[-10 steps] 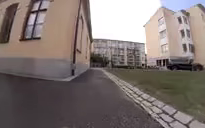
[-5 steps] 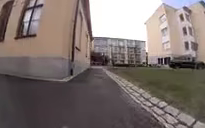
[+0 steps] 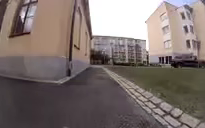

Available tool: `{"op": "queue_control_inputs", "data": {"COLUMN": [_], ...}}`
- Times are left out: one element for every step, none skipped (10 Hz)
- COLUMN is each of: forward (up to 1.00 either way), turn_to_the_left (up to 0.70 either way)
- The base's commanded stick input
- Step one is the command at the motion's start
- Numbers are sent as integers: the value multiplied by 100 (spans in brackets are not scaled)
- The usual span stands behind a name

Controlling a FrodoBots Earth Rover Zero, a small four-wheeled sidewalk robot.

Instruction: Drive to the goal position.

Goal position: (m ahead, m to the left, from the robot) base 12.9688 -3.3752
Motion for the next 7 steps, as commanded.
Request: {"op": "queue_control_inputs", "data": {"forward": [70, 70, 70, 70, 70, 70, 70], "turn_to_the_left": [0, 0, 0, 0, 0, 0, 0]}}
